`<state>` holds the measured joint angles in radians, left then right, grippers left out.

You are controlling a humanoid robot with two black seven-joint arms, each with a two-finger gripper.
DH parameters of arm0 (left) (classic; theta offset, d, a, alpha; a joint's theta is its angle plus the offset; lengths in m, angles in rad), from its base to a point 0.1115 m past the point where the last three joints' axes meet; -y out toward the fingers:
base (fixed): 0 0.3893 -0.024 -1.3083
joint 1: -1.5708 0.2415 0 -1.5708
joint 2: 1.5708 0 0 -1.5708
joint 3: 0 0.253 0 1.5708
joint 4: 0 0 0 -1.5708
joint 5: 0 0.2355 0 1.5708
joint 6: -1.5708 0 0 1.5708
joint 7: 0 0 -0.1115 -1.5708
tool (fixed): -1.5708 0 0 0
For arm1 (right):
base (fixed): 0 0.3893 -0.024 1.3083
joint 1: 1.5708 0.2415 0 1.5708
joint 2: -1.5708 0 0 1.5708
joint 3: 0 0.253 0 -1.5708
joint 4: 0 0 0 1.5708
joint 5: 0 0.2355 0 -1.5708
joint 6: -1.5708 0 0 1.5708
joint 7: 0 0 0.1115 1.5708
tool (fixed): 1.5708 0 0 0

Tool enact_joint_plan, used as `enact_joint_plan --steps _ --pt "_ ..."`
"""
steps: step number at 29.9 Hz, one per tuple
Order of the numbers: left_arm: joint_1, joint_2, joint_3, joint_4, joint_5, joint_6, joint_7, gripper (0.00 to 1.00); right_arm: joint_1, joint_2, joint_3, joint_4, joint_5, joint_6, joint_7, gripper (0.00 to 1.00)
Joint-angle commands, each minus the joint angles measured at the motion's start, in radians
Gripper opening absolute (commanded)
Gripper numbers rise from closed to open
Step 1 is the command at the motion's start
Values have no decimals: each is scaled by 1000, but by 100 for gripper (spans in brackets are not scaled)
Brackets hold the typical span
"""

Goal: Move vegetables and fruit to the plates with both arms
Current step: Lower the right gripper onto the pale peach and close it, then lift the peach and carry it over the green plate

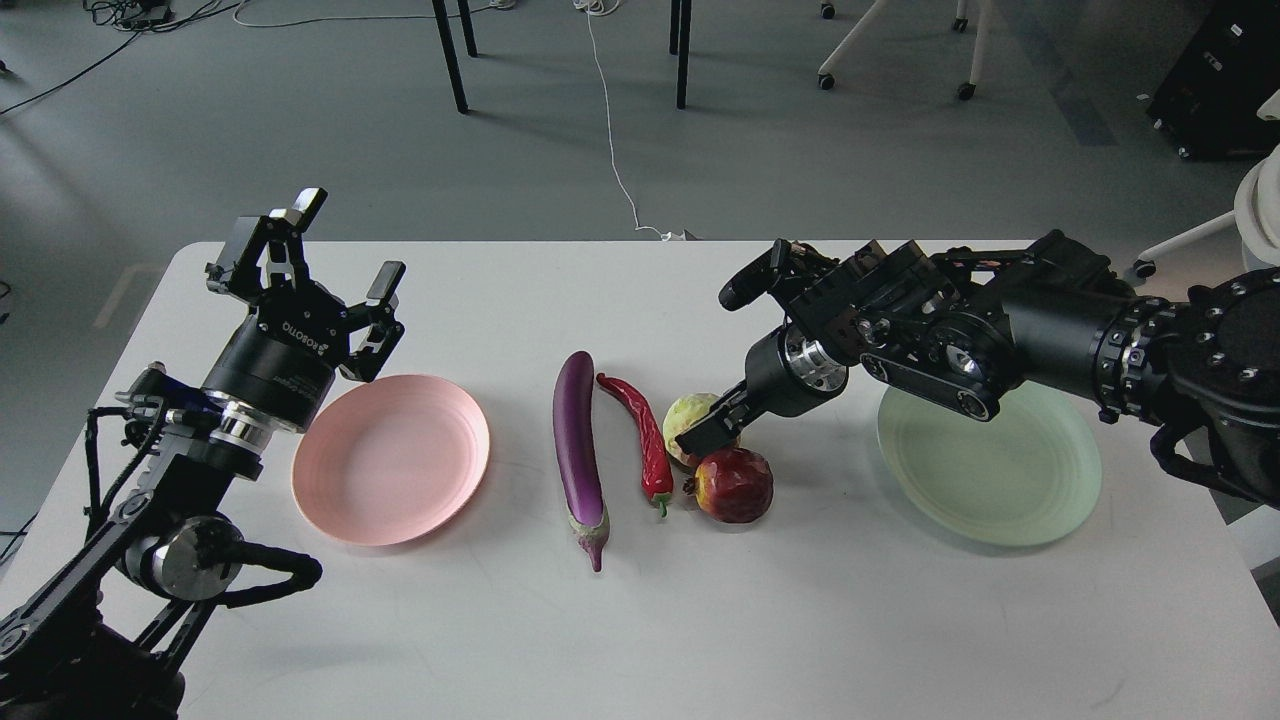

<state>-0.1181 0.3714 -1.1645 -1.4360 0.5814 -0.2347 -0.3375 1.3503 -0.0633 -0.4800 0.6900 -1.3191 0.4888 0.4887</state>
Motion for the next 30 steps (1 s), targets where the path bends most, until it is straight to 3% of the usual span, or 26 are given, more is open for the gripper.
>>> enact_joint_plan --steps 1,8,11,23,30 --pt "0 1 -3 0 0 0 0 98 6 0 0 2 0 0 0 52" --pt "0 7 -7 -1 0 -2 0 98 44 -18 21 11 1 0 0 49" --pt "0 11 -9 -1 0 -2 0 98 98 -79 78 31 3 0 0 50" --pt "1 23 -8 -18 0 -6 0 98 155 -565 126 313 -32 0 0 52" --pt "1 15 -1 -27 -2 -6 0 98 67 -678 121 319 -135 -67 0 52"
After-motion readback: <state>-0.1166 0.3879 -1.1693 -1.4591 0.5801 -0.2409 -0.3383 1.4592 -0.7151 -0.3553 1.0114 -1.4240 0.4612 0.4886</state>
